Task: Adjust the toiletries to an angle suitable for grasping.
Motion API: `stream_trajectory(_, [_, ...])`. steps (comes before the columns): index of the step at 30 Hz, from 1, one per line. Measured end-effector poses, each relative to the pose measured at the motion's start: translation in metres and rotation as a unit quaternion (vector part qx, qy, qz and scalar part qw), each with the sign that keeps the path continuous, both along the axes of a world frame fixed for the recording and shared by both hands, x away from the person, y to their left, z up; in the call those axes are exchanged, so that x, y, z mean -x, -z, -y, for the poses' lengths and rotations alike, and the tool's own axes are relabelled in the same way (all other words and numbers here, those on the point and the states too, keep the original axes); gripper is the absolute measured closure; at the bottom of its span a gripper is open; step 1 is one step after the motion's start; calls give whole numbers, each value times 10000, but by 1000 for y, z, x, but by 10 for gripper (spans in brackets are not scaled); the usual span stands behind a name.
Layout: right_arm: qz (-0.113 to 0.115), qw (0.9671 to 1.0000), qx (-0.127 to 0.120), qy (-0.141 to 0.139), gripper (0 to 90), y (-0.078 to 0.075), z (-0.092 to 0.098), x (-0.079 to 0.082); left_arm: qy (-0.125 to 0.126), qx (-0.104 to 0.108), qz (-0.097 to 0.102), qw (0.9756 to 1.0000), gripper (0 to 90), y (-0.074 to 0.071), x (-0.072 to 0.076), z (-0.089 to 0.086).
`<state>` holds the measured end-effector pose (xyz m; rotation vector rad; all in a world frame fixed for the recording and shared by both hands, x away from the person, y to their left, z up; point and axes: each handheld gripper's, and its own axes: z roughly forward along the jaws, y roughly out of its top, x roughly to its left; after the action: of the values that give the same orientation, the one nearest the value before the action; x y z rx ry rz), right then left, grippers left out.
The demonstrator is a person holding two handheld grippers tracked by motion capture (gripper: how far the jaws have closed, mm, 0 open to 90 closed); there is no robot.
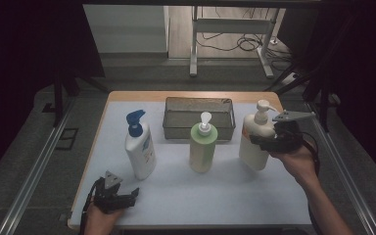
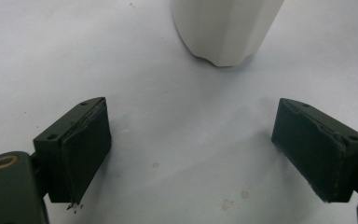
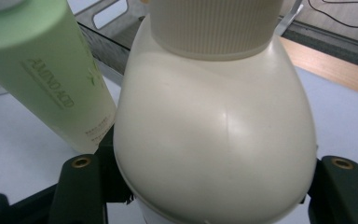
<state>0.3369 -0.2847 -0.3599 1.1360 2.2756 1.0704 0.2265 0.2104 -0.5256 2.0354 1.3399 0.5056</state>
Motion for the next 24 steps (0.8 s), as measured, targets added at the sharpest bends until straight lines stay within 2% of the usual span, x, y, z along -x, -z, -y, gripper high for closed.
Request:
stream_trajectory(14, [67,9998,-157,-59,368,-29,-12,-7,5,-2,0,10000,113,0,0,0])
stream_trajectory(24, [265,9996,-117,-17,368,-46,-26,-17,6,2,-2,10000,114,0,0,0])
